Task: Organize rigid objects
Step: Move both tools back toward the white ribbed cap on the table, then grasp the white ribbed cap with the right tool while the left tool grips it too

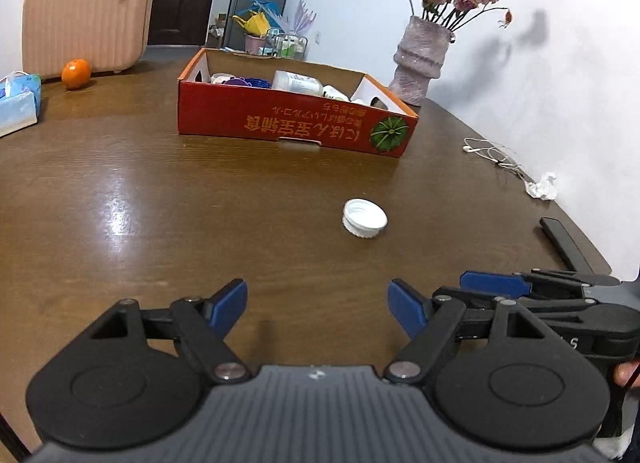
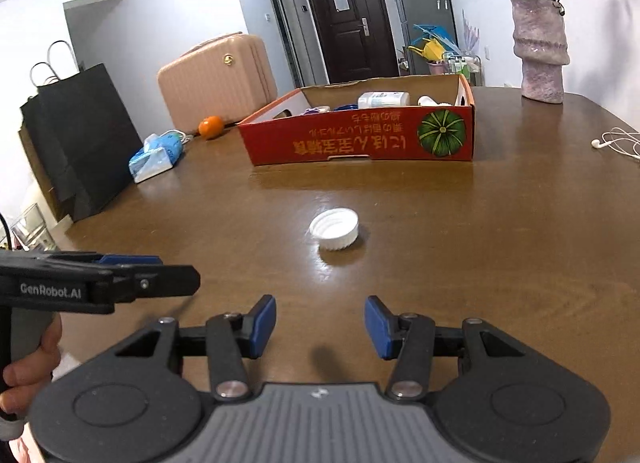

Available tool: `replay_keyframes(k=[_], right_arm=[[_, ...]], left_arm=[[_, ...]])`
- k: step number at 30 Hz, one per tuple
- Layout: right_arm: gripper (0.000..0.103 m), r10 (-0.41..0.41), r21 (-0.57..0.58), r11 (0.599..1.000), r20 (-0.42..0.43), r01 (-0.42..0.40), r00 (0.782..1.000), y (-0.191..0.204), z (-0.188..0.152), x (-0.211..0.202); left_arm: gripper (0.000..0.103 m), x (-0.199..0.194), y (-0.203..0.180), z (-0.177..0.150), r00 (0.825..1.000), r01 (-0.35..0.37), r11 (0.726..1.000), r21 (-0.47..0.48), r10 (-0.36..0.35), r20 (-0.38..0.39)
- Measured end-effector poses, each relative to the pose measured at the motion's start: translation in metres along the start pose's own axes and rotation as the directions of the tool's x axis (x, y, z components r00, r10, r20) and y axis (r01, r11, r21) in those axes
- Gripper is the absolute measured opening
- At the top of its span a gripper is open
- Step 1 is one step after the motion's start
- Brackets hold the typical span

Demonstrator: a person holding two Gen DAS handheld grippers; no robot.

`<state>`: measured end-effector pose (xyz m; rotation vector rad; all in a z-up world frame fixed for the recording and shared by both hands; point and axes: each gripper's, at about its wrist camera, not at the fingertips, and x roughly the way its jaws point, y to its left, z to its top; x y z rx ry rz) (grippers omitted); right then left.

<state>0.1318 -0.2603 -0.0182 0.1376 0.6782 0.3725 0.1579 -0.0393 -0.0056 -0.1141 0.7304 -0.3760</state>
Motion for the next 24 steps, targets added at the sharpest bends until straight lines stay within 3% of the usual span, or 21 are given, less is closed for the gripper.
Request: replay_keyframes(k=[11, 24], right_arm=[[0.048, -0.014, -0.008, 1.000, 0.051, 0.014, 0.999, 0.006, -0.006, -0.026], [0.047, -0.012, 0.021, 1.000, 0.027, 0.012, 1.000, -0.016, 0.026, 0.019]], left_arm=[[0.079, -0.015, -0.012, -0.005, 1.000, 0.007, 1.000, 0.019, -0.008, 0.025], [0.071, 0.042, -0.002, 0.031, 1.000, 0.015, 1.000, -0.008, -0.015, -0.005]])
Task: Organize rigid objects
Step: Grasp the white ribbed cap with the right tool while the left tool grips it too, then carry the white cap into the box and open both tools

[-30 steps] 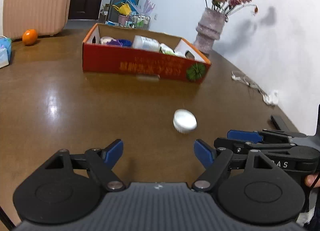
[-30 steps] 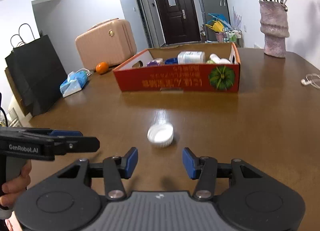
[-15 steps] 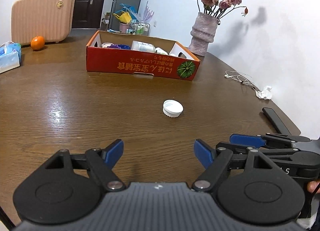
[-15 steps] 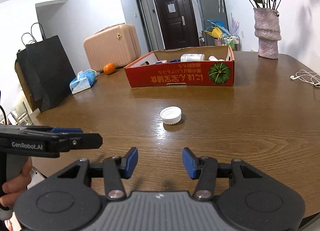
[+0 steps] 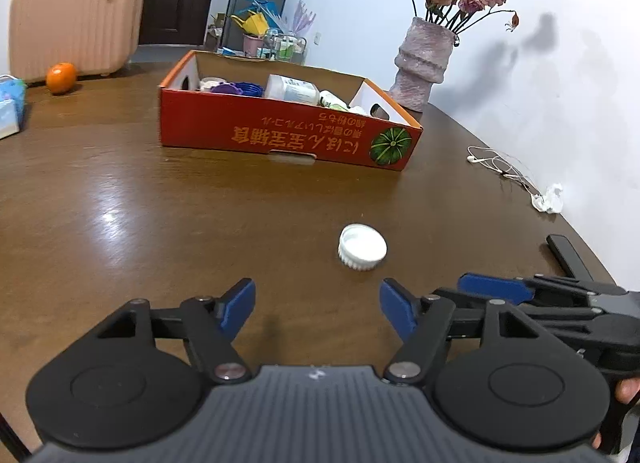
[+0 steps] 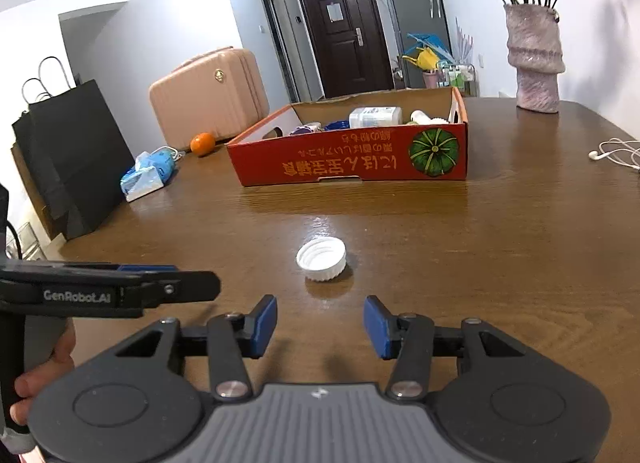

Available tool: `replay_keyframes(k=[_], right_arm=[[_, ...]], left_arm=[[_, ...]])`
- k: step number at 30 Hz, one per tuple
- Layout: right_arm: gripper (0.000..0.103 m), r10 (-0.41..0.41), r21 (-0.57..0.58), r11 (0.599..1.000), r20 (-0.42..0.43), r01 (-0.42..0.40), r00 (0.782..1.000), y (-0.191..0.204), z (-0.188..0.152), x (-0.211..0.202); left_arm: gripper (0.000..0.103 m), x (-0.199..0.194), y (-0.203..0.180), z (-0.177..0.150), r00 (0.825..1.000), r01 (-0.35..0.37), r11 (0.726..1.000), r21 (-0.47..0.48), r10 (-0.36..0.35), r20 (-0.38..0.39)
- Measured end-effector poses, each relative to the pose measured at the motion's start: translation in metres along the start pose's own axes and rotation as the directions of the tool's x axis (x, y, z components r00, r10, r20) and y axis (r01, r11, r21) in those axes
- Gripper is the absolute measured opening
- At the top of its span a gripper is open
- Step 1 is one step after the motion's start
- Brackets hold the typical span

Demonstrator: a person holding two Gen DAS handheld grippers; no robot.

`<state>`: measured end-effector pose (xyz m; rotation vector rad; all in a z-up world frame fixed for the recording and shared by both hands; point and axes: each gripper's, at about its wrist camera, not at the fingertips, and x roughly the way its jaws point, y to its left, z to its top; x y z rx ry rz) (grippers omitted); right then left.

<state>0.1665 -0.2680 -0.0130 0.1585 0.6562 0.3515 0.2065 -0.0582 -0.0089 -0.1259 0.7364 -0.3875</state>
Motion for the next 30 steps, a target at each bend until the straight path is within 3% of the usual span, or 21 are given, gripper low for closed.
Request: replay_keyframes(k=[7, 12, 14, 16, 21, 26, 30], right_arm=[[0.036, -0.001, 0.048, 0.999, -0.017, 0.002, 1.000, -0.018, 0.019, 0.035], [0.031, 0.040, 0.100, 0.994, -0.020, -0.037, 0.999, -0.029, 0.032, 0.056], [0.028, 0.045, 0.100, 0.994, -0.022, -0.043, 0.999, -0.028, 0.035, 0.063], [0.019, 0.052, 0.098, 0.994, -0.033, -0.049, 0.998, -0.028, 0.037, 0.072], [0.007, 0.082, 0.093, 0.993, -0.065, -0.076, 0.994, -0.027, 0.035, 0.088], [0.006, 0.085, 0.098, 0.992, -0.051, -0.080, 0.995, -0.026, 0.036, 0.087], [0.006, 0.076, 0.079, 0.994, 0.000, -0.075, 0.997, -0.023, 0.051, 0.079]], left_arm=[[0.056, 0.049, -0.002, 0.024, 0.998, 0.035, 0.999, 0.013, -0.034, -0.045], [0.046, 0.071, 0.004, 0.032, 0.995, 0.073, 0.997, -0.013, -0.073, -0.072], [0.034, 0.079, 0.007, 0.033, 0.990, 0.097, 0.995, -0.029, -0.100, -0.098], [0.027, 0.083, 0.008, 0.032, 0.987, 0.117, 0.992, -0.036, -0.121, -0.106], [0.015, 0.089, 0.008, 0.032, 0.980, 0.155, 0.987, -0.046, -0.159, -0.117], [0.010, 0.089, 0.011, 0.035, 0.980, 0.161, 0.985, -0.066, -0.167, -0.109], [0.009, 0.084, 0.011, 0.057, 0.979, 0.187, 0.981, -0.059, -0.191, -0.067]])
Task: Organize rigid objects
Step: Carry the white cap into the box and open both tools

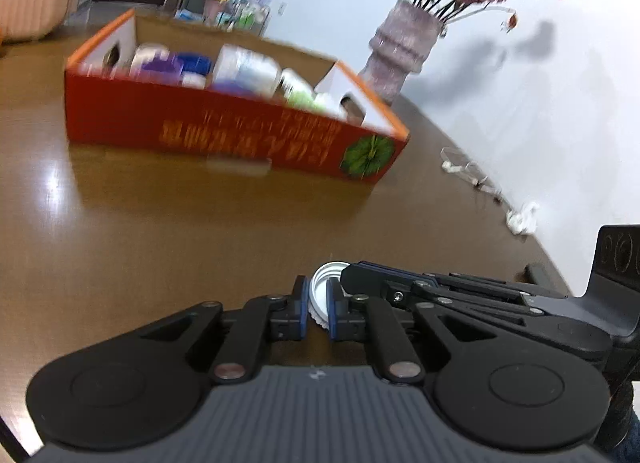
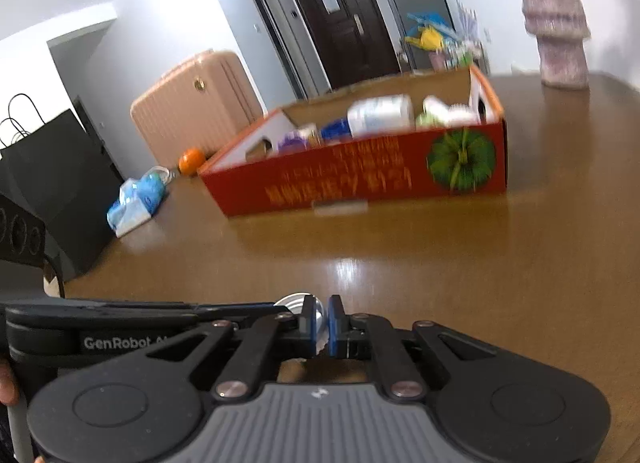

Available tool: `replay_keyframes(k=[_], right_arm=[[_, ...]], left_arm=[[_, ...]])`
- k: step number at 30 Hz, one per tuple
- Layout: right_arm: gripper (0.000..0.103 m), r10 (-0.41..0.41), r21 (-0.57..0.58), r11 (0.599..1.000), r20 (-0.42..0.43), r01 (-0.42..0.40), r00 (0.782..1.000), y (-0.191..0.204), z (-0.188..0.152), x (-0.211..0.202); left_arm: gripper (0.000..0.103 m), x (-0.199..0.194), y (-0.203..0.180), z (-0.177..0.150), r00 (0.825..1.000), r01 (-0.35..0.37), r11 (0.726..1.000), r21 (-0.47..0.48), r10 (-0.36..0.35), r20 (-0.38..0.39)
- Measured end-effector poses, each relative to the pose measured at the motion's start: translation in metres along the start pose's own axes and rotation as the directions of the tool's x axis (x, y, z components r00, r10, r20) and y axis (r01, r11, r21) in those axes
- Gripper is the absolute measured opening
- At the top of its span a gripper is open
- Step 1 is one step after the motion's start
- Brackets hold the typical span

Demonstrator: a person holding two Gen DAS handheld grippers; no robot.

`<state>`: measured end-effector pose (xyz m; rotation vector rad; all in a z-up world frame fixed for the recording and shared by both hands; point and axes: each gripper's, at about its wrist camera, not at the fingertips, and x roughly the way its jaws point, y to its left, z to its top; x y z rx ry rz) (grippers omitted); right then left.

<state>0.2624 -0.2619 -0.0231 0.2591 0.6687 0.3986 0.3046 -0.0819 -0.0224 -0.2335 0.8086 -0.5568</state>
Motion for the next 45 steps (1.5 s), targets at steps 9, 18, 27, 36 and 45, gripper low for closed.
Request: replay_keyframes(k=[9, 18, 27, 36, 45], right_arm=[[0.005, -0.030, -0.066, 0.997, 0.126, 0.038, 0.992, -0.003, 0.100, 0.020], [0.005, -0.112, 0.001, 0.994, 0.097, 0.112, 0.989, -0.051, 0.161, 0.107], [0.013, -0.196, -0.011, 0.980, 0.057, 0.197, 0.979, -0.068, 0.160, 0.147], [0.030, -0.196, 0.015, 0.980, 0.156, 0.196, 0.968, -0.059, 0.165, 0.094], [0.090, -0.279, -0.149, 0.928, 0.331, 0.341, 0.901, -0.002, 0.128, 0.008]], left_arm=[[0.007, 0.022, -0.002, 0.110, 0.994, -0.006, 0.997, 0.082, -0.003, 0.108], [0.006, 0.118, 0.040, 0.168, 0.999, -0.014, 1.000, -0.015, 0.015, 0.050], [0.031, 0.146, 0.058, 0.176, 0.996, -0.091, 0.996, -0.010, 0.091, 0.022], [0.072, 0.076, 0.042, 0.169, 0.952, -0.255, 0.966, 0.049, 0.242, 0.189], [0.103, -0.023, 0.012, 0.115, 0.837, -0.429, 0.898, 0.095, 0.356, 0.415]])
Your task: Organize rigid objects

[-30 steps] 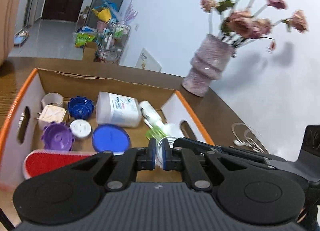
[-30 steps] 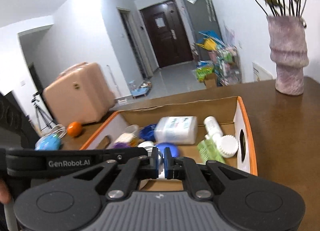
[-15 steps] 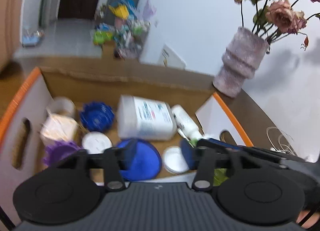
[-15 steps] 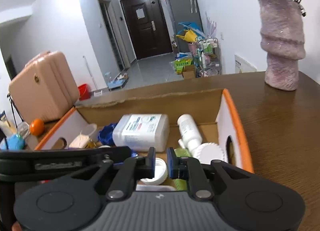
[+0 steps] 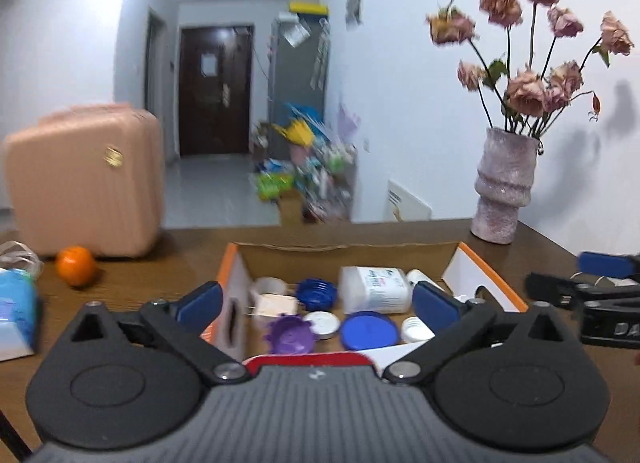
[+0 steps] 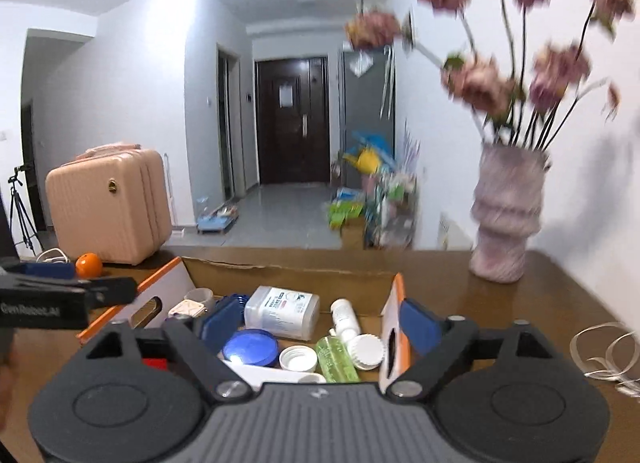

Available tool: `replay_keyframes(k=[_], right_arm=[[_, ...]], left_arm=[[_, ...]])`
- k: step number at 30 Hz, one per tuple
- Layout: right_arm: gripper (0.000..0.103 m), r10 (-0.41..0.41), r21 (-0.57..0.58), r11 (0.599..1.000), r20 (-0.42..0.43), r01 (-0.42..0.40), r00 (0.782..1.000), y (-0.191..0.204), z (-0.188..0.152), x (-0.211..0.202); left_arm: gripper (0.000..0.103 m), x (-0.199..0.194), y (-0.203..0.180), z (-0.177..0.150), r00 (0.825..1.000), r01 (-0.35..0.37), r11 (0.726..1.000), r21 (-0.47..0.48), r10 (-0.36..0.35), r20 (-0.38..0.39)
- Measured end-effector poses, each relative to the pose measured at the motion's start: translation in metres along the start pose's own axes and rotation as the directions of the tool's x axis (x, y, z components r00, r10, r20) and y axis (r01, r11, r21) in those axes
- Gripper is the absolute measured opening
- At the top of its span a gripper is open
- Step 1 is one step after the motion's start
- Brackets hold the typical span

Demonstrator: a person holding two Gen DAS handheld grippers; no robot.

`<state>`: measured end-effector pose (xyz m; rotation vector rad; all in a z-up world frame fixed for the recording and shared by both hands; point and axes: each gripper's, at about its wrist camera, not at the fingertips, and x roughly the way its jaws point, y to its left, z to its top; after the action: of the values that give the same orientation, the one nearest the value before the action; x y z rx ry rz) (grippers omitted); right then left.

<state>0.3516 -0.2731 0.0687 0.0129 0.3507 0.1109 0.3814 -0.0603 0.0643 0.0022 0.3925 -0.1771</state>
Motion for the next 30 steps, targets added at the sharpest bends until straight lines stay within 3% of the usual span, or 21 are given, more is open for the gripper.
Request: replay_keyframes(k=[6, 15, 20, 24, 30], right_arm=[[0.099, -0.020, -0.023, 1.000, 0.082, 0.022, 0.996, 0.015, -0.018, -0.066], [0.100, -0.023, -0.022, 0.999, 0.157, 0.027, 0.987, 0.041, -0.040, -0.156], [0.100, -0.030, -0.030, 0.999, 0.143, 0.035, 0.989, 0.057, -0.067, -0.192], [0.102, -0.007, -0.056, 0.998, 0.109, 0.014, 0.994, 0.065, -0.090, -0.225], [0.103, 0.001, -0.020, 1.000, 0.105, 0.001, 0.994, 0.076, -0.126, -0.276]], left_arm=[[0.103, -0.073, 0.007, -0.019, 0.996, -0.043, 0.999, 0.027, 0.040, 0.085], [0.103, -0.164, 0.011, -0.054, 0.987, -0.040, 0.998, 0.046, 0.032, 0.156], [0.103, -0.211, 0.015, -0.076, 0.982, -0.045, 0.998, 0.053, 0.034, 0.185], [0.103, -0.245, 0.018, -0.099, 0.985, -0.051, 0.998, 0.047, 0.043, 0.165], [0.103, -0.295, 0.022, -0.152, 0.987, -0.075, 0.996, 0.045, 0.067, 0.143]])
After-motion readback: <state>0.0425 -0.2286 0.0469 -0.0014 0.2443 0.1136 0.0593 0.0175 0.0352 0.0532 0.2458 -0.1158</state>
